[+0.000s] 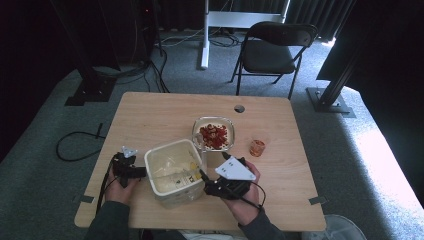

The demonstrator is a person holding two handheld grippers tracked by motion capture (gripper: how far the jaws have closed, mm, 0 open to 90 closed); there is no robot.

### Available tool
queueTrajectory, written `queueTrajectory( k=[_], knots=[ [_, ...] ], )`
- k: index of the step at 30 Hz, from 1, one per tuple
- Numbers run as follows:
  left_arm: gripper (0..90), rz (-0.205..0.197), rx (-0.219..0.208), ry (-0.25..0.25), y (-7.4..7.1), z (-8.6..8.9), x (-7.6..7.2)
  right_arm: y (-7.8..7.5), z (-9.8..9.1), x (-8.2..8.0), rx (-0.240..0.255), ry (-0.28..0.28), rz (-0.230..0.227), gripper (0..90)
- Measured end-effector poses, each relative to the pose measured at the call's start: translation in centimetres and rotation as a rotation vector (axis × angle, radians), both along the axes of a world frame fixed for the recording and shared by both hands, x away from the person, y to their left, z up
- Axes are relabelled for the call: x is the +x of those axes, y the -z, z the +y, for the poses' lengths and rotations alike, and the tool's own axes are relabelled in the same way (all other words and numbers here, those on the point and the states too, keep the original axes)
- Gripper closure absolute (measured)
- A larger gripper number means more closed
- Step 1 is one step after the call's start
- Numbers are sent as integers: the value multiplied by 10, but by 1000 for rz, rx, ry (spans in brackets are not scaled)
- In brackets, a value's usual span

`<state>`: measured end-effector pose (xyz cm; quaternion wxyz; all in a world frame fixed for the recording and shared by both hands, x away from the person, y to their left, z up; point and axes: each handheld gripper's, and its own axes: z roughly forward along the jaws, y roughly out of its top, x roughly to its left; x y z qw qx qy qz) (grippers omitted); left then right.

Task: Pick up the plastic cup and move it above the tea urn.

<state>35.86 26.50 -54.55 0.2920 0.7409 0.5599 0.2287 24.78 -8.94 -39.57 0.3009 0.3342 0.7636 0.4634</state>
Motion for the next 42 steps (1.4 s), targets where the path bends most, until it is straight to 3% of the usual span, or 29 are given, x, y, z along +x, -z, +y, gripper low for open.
queueTrajectory(
  k=[2,4,7,10,14,17,18,23,28,33,37,42],
  knots=[
    [33,0,-1,0,0,0,0,-1,-9,8,19,37,11,228],
    [33,0,-1,1,0,0,0,-5,-18,15,84,40,53,256],
    [33,0,-1,1,0,0,0,-15,-26,16,170,22,47,300],
    [33,0,-1,1,0,0,0,-26,-26,17,214,-4,36,349],
    [33,0,-1,1,0,0,0,-33,-14,22,212,-65,36,434],
    [33,0,0,0,0,0,0,-32,-6,28,199,-79,54,457],
    [33,0,0,0,0,0,0,-27,2,38,188,-83,98,482],
    [33,-1,0,0,0,0,0,-18,10,51,194,-89,175,556],
    [33,0,0,0,0,0,0,-20,15,51,167,-97,170,674],
    [33,0,0,1,0,0,0,-23,21,50,109,-87,145,804],
    [33,1,0,1,0,0,0,-25,22,50,90,-81,130,830],
    [33,2,1,2,0,0,0,-32,19,51,103,-69,110,857]
  ],
)
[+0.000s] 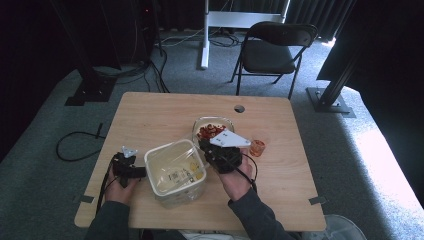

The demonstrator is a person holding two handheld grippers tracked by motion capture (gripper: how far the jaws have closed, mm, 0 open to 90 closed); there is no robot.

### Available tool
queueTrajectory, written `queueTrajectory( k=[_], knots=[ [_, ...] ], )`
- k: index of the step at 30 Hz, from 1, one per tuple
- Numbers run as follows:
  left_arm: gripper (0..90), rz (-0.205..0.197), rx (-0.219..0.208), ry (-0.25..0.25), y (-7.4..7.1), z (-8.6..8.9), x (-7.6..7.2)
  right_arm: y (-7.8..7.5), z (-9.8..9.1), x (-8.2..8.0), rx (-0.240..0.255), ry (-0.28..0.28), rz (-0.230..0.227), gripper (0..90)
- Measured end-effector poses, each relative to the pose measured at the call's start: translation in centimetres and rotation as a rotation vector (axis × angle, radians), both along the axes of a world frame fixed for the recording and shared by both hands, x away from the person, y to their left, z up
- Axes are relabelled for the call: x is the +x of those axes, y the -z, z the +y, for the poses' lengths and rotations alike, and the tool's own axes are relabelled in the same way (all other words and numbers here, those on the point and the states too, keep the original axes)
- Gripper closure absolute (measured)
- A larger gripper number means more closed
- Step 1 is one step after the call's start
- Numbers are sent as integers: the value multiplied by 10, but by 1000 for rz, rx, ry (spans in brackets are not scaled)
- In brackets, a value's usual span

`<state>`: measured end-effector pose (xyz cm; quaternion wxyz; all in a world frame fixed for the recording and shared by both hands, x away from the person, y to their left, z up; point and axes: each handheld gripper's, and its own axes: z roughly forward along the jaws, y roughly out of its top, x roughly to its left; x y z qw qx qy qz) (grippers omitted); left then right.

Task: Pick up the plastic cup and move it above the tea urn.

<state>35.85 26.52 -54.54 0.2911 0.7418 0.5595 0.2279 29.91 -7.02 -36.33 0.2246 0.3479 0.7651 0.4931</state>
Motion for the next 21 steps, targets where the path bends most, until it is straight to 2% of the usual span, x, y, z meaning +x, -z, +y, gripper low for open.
queueTrajectory(
  k=[8,13,16,21],
  knots=[
    [33,-1,-1,-1,0,0,0,-13,-5,0,4,25,-46,868],
    [33,-2,0,0,0,0,0,-15,-7,-2,40,19,-64,833],
    [33,-2,0,-1,0,0,0,-17,-8,-4,70,6,-76,728],
    [33,-2,0,-1,0,0,0,-18,-8,-5,75,3,-84,697]
  ],
)
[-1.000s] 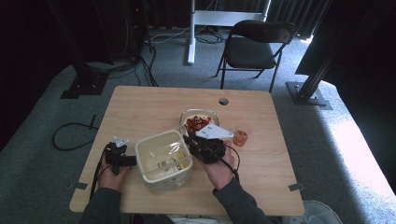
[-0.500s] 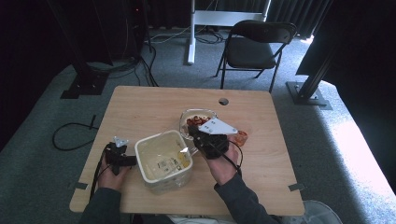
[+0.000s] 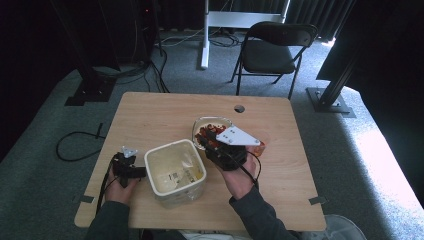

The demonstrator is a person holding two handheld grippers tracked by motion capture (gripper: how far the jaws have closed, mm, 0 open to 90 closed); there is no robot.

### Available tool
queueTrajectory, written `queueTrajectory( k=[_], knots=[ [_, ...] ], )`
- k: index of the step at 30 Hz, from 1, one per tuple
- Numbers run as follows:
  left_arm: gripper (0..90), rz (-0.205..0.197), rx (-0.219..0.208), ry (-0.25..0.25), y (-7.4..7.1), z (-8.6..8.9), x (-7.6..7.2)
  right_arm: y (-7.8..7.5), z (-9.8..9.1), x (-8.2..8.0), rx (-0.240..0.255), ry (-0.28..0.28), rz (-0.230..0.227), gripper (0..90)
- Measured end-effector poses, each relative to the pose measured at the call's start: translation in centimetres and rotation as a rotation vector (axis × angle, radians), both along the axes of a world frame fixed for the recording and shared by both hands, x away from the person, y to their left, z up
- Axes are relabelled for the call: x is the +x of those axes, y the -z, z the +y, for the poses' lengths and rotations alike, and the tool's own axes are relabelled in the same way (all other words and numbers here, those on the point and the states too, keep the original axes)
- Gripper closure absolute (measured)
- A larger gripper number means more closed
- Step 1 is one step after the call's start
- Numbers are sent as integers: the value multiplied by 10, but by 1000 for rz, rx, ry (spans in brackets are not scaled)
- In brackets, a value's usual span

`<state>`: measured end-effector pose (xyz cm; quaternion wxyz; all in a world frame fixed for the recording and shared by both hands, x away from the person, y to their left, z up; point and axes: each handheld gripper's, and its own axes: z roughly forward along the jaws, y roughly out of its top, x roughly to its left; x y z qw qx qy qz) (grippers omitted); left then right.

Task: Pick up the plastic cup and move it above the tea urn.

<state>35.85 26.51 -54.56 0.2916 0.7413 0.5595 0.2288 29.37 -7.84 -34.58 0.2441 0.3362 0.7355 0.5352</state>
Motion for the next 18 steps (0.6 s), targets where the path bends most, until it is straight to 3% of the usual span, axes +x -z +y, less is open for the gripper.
queueTrajectory(
  k=[11,18],
  knots=[
    [33,2,0,0,0,0,0,11,-8,4,-22,-20,16,634],
    [33,1,-1,0,0,0,0,26,-22,10,-24,-32,66,570]
  ],
)
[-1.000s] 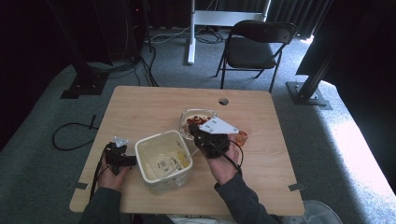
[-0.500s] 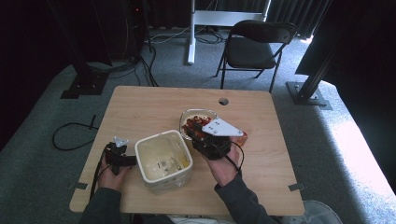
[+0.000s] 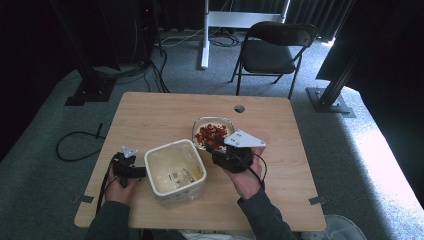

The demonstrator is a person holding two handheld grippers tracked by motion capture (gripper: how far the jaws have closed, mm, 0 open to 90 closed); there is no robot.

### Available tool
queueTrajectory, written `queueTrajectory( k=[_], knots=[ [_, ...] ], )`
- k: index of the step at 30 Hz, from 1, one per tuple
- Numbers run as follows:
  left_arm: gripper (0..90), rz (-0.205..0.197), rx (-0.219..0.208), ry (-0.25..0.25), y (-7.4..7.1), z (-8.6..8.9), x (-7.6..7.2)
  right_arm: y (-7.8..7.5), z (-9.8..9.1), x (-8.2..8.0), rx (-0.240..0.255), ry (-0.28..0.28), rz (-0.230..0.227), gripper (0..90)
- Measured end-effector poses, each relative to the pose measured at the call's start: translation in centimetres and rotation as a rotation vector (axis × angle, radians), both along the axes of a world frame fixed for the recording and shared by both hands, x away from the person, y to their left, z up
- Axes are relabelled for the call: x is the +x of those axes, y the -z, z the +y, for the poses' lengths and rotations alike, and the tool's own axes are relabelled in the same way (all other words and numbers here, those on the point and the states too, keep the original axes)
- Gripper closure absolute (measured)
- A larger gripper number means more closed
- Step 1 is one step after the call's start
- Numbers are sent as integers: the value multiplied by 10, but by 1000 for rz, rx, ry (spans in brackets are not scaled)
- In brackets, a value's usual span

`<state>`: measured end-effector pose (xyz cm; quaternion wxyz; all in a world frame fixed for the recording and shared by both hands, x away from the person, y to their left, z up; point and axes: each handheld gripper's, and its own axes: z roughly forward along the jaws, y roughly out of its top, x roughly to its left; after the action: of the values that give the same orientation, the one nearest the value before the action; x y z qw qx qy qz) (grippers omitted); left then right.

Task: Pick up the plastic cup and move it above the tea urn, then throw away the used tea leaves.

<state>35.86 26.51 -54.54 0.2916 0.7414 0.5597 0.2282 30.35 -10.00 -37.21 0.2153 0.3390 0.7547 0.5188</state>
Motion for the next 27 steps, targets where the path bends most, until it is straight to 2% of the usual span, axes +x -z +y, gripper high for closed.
queueTrajectory(
  k=[1,4,10,14,17,20,22,27],
  knots=[
    [33,-2,-1,-1,0,0,0,0,0,0,0,0,0,570],
    [33,0,1,0,0,0,0,10,-12,3,5,33,18,496],
    [33,0,1,0,0,0,0,21,-38,7,7,72,32,487],
    [33,-1,1,0,0,0,0,26,-50,7,15,63,6,533],
    [33,-2,-1,-1,0,0,0,35,-64,10,-12,98,-17,588],
    [33,-2,-1,-1,0,0,0,42,-77,13,-15,143,-29,589],
    [33,-1,1,0,0,0,0,47,-89,14,-13,166,-63,565],
    [33,-1,1,0,0,0,0,50,-113,18,10,232,8,499]
  ],
)
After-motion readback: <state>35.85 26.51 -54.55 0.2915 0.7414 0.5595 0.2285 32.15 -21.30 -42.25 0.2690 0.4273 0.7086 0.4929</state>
